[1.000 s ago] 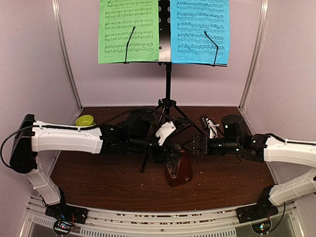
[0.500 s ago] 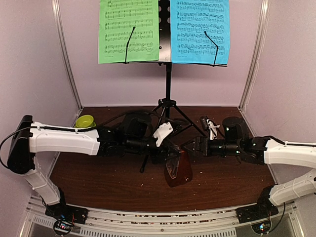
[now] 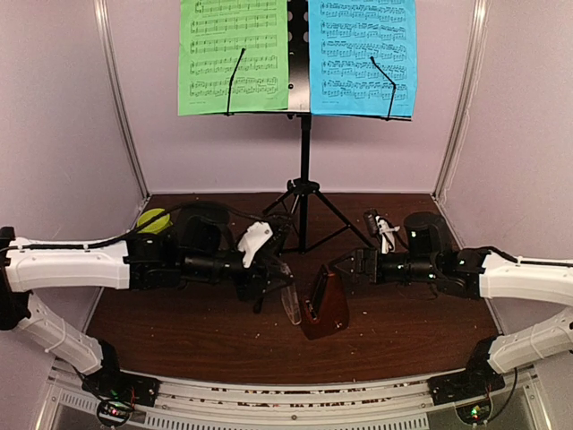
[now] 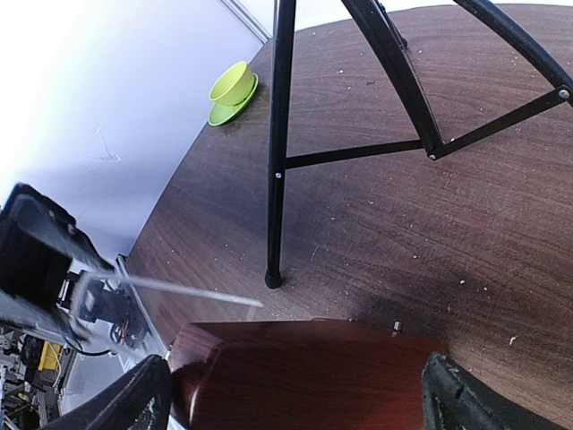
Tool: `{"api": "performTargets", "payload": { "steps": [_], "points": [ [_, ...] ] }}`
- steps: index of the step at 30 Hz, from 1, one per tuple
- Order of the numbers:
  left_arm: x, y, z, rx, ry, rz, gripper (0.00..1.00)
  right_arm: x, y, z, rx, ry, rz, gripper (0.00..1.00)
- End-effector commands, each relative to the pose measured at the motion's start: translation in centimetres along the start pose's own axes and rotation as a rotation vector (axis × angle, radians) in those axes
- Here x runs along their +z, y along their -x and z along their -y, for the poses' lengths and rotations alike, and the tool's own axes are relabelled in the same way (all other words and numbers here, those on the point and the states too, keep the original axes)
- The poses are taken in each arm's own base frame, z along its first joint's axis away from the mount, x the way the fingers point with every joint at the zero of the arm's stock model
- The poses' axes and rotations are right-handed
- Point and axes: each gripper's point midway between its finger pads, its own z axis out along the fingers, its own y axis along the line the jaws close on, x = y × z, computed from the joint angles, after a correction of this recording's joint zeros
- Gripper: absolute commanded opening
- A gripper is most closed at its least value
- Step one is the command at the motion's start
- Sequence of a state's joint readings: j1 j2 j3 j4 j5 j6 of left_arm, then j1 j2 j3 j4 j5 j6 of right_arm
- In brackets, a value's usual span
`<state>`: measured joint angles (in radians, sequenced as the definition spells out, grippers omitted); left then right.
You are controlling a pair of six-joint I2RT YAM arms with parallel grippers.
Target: Set up the instrument practice props
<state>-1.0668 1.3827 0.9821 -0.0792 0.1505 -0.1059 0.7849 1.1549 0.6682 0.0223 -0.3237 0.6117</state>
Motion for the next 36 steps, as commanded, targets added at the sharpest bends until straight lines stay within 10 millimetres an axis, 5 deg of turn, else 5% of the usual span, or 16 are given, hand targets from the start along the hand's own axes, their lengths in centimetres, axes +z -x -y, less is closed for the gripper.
{"api": "performTargets", "payload": {
  "steps": [1,12,22,24,28,32,36],
  "points": [
    [-3.6,-1.0,-4.1,-0.154,0.149,-0.017,0.22,0.1,-5.0,4.4,-0.013,-0.168,-0.189,0.97],
    [-9.6,-10.5,-14.3,-0.505,0.464,-0.423,0.22,0.7,-2.7,2.2,-0.033,-0.107,-0.169,0.97],
    [-10.6,-17.5,-22.4,-0.718,0.628,-0.755,0.22,0.2,0.2,-0.2,-0.068,-0.068,-0.132,0.97],
    [-10.8,-17.7,-23.9,-0.738,0.651,-0.762,0.25,-0.1,1.0,-0.8,-0.077,-0.062,-0.12,0.97],
    [-11.2,-16.7,-25.7,-0.723,0.669,-0.751,0.49,-0.8,2.3,-1.7,-0.09,-0.057,-0.094,0.97],
    [-11.8,-15.7,-26.5,-0.708,0.69,-0.731,0.72,-1.7,3.5,-2.2,-0.094,-0.065,-0.057,0.98],
    [-12.2,-15.2,-26.6,-0.71,0.695,-0.709,0.82,-3.2,4.8,-3.0,-0.104,-0.075,-0.021,0.99]
  ]
}}
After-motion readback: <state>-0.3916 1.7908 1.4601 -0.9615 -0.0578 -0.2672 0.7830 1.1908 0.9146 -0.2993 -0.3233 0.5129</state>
